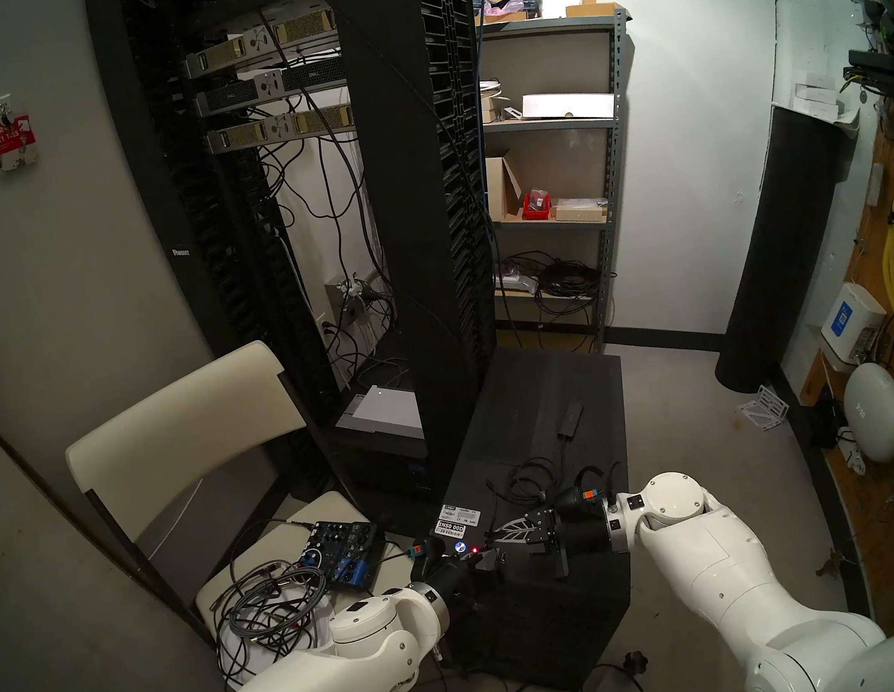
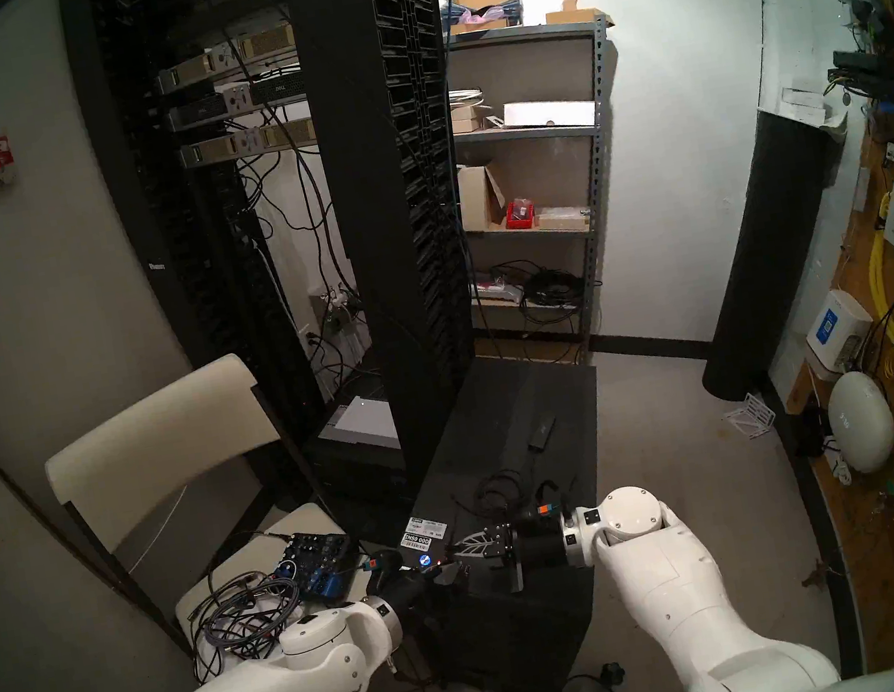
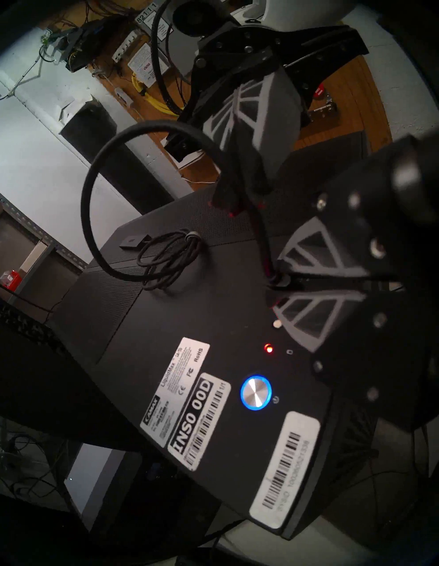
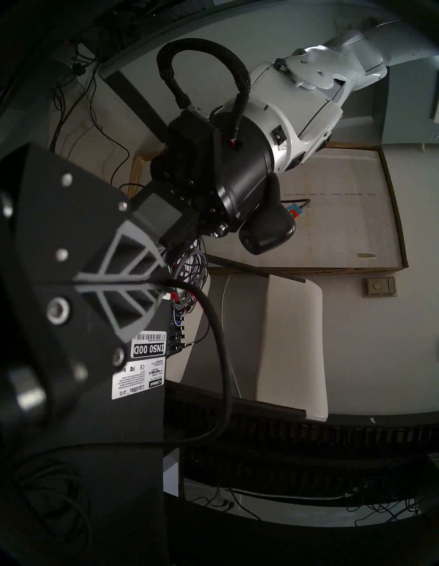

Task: Insert the cable into the workstation's USB slot

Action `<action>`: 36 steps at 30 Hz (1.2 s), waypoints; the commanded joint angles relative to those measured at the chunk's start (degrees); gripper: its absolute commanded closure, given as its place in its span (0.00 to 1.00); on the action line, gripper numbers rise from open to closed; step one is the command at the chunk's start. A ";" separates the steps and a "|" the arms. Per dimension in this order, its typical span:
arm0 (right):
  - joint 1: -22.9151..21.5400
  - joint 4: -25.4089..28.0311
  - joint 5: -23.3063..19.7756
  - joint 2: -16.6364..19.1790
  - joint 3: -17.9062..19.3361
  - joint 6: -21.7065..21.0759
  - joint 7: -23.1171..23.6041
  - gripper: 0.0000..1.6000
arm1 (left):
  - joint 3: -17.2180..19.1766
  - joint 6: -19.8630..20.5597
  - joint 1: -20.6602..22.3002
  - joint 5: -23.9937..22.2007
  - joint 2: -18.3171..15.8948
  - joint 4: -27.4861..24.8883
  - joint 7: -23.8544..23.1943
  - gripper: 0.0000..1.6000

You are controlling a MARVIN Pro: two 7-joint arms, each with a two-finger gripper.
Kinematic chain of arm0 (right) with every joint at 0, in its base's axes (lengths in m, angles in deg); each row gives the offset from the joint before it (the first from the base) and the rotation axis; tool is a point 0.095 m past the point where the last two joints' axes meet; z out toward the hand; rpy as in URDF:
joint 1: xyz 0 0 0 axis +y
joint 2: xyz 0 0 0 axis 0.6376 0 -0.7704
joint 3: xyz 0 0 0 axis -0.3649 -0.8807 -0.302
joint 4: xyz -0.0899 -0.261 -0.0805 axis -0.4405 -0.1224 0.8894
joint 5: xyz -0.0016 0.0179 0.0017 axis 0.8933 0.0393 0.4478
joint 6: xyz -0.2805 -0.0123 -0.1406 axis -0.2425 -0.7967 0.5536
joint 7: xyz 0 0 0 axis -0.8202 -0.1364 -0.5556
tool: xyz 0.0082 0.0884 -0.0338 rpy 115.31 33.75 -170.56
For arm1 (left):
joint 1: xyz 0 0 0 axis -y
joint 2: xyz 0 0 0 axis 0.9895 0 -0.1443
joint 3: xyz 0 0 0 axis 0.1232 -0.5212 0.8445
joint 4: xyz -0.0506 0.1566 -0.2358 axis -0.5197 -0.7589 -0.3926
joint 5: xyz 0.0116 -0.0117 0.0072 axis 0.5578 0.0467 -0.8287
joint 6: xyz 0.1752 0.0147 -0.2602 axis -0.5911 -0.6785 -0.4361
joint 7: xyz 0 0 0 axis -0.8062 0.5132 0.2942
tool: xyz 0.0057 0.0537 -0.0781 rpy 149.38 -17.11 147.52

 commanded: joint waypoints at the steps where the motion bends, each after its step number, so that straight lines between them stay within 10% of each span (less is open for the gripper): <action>1: -1.15 1.17 -0.82 -0.98 0.15 -0.14 0.35 1.00 | 0.06 -0.60 -0.14 0.45 -0.20 0.26 0.31 1.00; 36: -0.93 1.18 0.57 -1.83 1.78 -0.48 1.13 1.00 | -0.50 0.06 0.96 1.10 1.07 2.17 0.13 1.00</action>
